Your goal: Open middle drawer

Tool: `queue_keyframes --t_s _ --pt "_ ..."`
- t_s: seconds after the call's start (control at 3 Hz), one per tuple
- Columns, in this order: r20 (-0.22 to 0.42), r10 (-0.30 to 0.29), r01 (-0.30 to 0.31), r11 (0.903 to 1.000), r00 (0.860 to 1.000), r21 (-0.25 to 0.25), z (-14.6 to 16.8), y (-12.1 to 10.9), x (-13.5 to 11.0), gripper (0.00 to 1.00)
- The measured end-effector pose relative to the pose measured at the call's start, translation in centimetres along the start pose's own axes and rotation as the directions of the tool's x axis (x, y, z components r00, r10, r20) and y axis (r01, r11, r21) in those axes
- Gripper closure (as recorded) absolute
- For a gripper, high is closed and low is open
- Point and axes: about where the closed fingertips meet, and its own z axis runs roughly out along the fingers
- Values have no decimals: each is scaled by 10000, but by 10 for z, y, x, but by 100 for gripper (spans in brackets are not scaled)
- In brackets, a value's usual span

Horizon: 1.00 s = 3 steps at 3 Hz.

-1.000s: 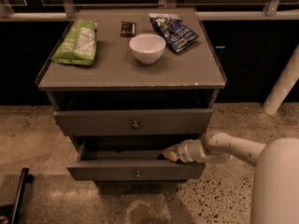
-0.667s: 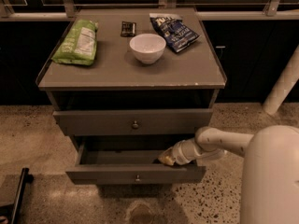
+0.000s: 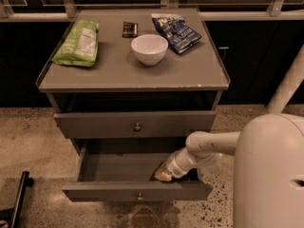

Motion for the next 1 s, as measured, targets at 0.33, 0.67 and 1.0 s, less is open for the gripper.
queue_keyframes --t_s 0.33,0.67,1.0 --pt "-145 -196 196 9998 9997 10 0 16 2 100" --pt "201 -431 424 9985 9989 347 -7 28 2 100" --pt "805 -419 335 9941 9959 1035 -18 36 2 100"
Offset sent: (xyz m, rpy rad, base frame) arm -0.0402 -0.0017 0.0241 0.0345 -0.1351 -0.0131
